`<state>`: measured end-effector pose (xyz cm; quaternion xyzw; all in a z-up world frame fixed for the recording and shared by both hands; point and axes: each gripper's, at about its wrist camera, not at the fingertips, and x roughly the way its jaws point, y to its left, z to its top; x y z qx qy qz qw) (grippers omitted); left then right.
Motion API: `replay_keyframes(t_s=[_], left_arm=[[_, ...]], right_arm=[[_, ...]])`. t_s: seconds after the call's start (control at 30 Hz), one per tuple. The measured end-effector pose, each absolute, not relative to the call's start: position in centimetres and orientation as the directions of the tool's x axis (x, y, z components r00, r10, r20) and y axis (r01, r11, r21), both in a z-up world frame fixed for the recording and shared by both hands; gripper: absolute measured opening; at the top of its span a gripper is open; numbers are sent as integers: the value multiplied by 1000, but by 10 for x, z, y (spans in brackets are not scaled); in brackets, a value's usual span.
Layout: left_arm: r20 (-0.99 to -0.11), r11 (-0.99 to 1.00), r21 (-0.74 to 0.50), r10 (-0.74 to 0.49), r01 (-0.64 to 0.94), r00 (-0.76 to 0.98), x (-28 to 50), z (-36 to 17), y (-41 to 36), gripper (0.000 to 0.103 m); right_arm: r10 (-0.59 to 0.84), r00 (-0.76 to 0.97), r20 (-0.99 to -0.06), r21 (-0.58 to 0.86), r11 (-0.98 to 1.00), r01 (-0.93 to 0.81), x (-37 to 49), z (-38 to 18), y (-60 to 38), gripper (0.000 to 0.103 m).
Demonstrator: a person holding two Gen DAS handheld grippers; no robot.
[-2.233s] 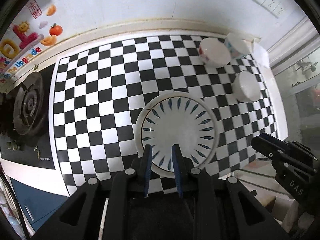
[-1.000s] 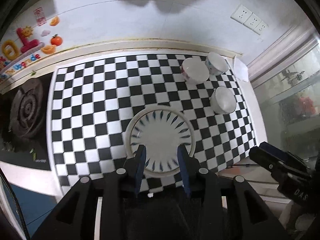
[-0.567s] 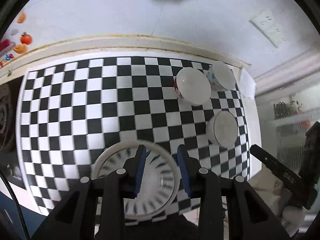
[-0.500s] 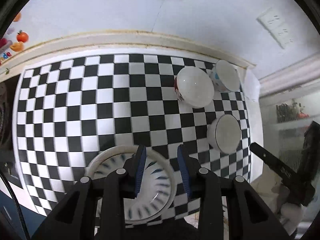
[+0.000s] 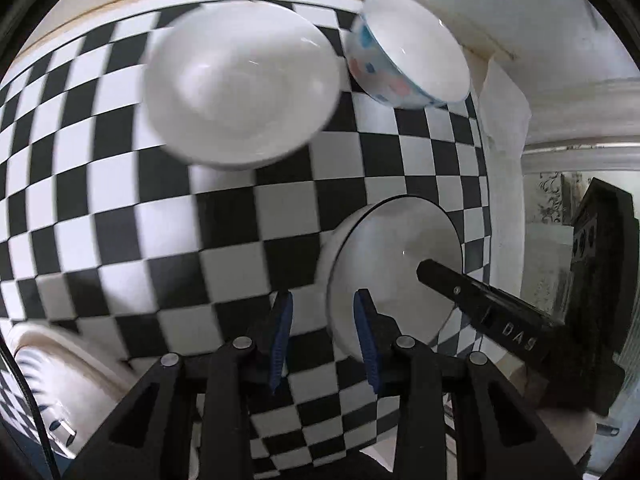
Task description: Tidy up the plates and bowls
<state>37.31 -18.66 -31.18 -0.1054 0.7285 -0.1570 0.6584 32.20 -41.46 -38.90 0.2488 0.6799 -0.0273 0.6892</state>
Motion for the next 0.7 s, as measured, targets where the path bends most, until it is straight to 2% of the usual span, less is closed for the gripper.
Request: replay_keyframes(t_s=[0.07,0.57,0.7], left_arm=[[-932,934,-349,-339,71,-126,375,-316,-199,20],[-942,915,-335,-318,223,-109,403,-309,-289,20],[-942,912,-334,-316,237,-109,407,-307,-286,20]], right_arm=[[310,72,-948,314,871,377,322,-393,-419,9],[208,96,-973,229,876,425,327,-377,-503,9],[197,87,-976,216,880,422,332,-377,-506,9]])
